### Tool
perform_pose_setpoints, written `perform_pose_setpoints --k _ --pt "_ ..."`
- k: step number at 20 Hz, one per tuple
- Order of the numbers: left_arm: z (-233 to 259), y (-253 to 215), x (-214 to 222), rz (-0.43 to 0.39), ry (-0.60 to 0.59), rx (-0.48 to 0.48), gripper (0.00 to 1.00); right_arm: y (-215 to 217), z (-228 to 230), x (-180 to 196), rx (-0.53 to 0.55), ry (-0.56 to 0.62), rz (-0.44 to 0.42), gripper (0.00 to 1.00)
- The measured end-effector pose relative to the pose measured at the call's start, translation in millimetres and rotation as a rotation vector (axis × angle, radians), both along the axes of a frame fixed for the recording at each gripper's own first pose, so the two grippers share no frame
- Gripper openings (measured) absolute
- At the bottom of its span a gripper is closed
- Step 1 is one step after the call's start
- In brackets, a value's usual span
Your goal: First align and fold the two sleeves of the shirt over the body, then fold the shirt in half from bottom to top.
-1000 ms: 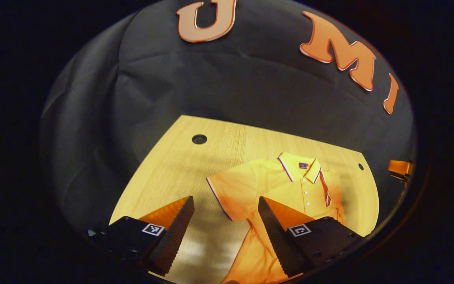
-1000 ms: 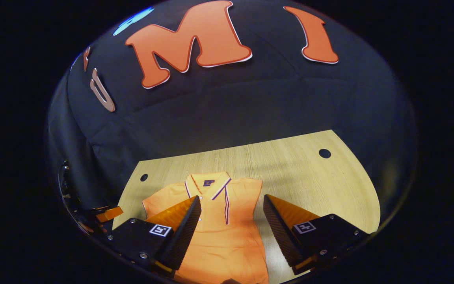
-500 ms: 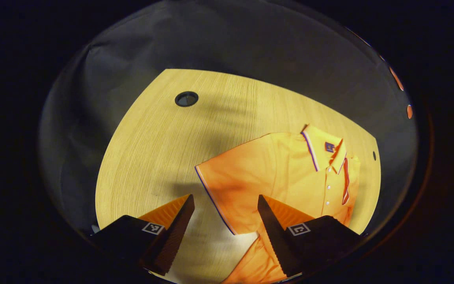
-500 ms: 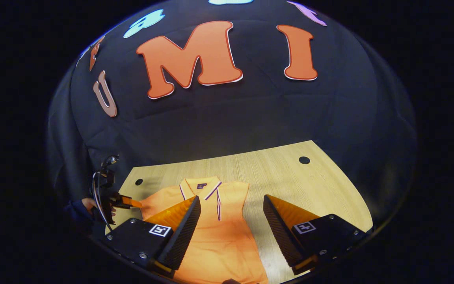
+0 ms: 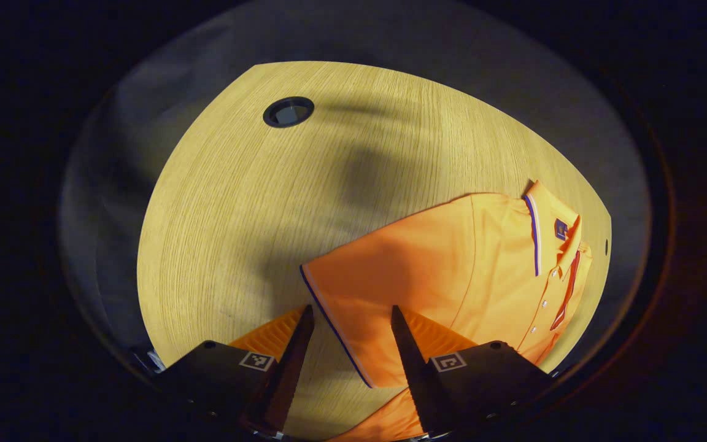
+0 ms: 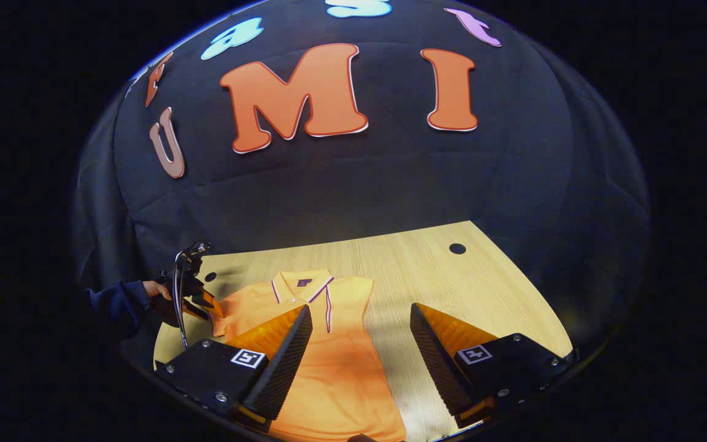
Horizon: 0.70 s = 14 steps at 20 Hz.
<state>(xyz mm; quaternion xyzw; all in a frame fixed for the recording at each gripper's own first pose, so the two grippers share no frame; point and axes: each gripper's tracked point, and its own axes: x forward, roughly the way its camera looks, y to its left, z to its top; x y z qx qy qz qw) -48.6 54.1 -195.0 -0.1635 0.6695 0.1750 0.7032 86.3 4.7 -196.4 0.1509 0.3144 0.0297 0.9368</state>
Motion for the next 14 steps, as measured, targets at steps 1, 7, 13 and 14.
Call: perform_pose_setpoints --k 1,7,13,14 --pt "-1 -5 -1 -0.012 0.009 0.009 0.74 -3 -2 -2 0.009 0.005 -0.012 0.98" --pt "9 -17 19 -0.029 -0.084 -0.037 0.14 -17 -16 -11 0.031 0.040 -0.043 0.98" --pt "62 -37 55 -0.171 -0.265 -0.005 0.09 -23 -18 -5 0.027 0.039 -0.029 0.98" --pt "68 -40 63 -0.194 -0.287 0.004 0.09 -21 -17 -4 0.029 0.038 -0.021 0.98"
